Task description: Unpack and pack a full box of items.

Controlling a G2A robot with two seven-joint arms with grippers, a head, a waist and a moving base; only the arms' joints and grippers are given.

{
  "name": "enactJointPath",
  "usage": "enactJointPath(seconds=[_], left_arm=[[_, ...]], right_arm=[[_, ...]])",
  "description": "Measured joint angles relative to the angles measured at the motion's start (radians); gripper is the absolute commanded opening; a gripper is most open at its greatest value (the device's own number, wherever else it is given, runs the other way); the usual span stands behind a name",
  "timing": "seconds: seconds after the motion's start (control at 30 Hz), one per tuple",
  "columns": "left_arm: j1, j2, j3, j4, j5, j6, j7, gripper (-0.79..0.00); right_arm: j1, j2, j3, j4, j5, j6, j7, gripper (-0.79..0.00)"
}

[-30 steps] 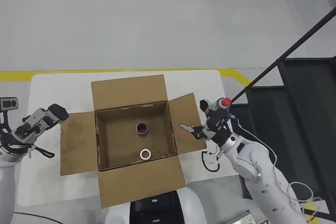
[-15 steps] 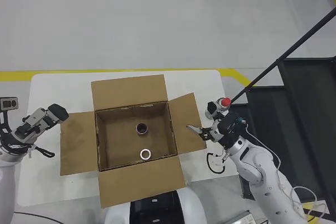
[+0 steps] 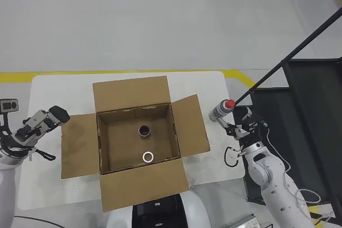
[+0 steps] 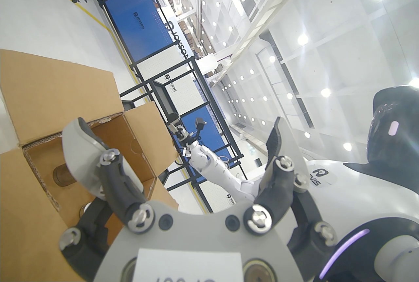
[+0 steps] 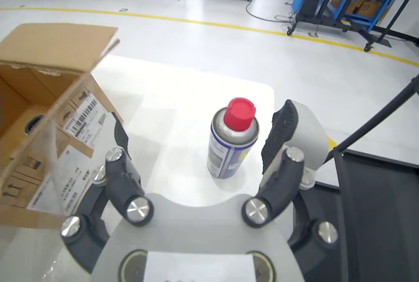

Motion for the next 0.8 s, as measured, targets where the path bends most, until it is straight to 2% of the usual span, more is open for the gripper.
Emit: enactJointPath(seconds=[0.43,0.8], left_arm=[[0.0,0.0,0.0,0.0,0.0,0.0,0.0,0.0],[0.0,0.0,0.0,0.0,0.0,0.0,0.0,0.0]], right_arm=[[0.197,-0.034,-0.13,0.34,0.028,0.045,-0.038,0.0],[0.359,-0.062,-0.21,0.558,0.045,0.008,-0.12,0.0]])
